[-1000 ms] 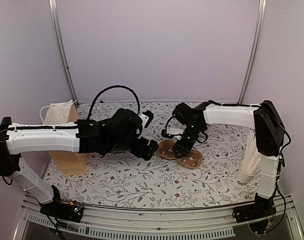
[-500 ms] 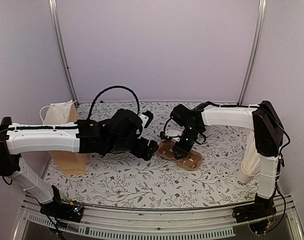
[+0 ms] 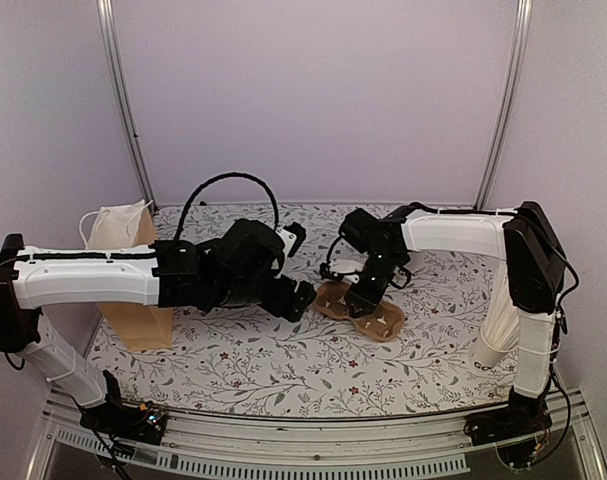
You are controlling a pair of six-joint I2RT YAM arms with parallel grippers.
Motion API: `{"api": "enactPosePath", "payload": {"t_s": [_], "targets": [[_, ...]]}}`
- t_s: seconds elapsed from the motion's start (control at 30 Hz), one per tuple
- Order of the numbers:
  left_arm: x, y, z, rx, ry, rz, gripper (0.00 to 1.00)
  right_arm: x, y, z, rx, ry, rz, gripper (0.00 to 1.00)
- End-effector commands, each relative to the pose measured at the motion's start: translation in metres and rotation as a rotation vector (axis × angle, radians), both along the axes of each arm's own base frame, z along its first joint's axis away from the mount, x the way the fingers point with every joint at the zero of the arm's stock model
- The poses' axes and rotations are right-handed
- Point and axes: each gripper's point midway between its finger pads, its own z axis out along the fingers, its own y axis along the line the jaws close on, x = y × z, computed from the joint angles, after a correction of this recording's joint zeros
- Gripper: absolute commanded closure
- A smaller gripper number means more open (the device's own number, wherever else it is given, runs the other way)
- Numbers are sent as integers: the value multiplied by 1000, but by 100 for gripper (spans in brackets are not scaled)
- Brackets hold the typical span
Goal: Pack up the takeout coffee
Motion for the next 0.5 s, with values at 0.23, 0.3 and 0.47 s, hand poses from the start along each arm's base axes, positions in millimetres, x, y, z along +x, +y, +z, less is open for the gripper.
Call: {"api": "enactPosePath", "payload": {"t_s": [0.23, 0.3, 0.47], "targets": [[0, -1, -7, 6, 8, 2, 3, -2, -6, -9, -42, 9, -9, 53], [1, -1, -7, 6, 9, 1, 3, -2, -6, -10, -43, 10, -8, 55], [1, -1, -6, 9, 9, 2, 3, -2, -6, -10, -44, 12, -9, 58]]}}
